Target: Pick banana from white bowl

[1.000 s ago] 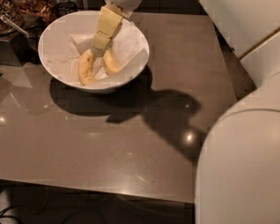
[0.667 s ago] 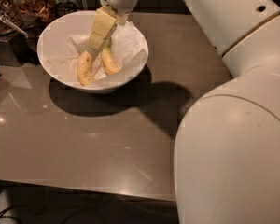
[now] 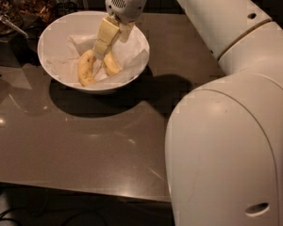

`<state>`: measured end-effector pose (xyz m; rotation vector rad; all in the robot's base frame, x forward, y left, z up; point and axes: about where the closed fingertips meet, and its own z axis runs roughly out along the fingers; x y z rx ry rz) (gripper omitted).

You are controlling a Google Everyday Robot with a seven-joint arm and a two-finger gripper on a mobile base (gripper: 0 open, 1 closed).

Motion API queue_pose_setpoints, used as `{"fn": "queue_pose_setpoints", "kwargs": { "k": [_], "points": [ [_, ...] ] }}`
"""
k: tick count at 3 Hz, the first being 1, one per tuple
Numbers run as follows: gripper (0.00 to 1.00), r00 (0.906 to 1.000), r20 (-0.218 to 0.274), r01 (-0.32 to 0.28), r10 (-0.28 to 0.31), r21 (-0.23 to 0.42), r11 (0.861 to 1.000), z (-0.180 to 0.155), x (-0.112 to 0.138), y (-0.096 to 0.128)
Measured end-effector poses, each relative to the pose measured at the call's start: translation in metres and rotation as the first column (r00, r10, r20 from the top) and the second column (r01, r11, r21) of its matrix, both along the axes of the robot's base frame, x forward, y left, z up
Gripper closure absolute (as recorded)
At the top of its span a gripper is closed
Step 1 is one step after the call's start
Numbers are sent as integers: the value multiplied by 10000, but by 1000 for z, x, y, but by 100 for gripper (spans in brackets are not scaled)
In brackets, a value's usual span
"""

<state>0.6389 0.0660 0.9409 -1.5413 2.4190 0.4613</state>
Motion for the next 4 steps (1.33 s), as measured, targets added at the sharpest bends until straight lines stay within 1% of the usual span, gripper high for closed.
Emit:
{"fn": "queue_pose_setpoints", "kwargs": {
  "k": [1, 2, 3, 4],
  "points": [
    [26, 9963, -511, 679, -688, -198, 9975, -18, 3, -13],
    [31, 9885, -731, 1269, -1321, -714, 9893, -32, 6, -23],
    [34, 9847, -665, 1514, -1611, -1316, 9797, -39, 9, -22],
    [37, 9885, -374, 1379, -1466, -1760, 9747, -39, 13, -8]
  ]
}}
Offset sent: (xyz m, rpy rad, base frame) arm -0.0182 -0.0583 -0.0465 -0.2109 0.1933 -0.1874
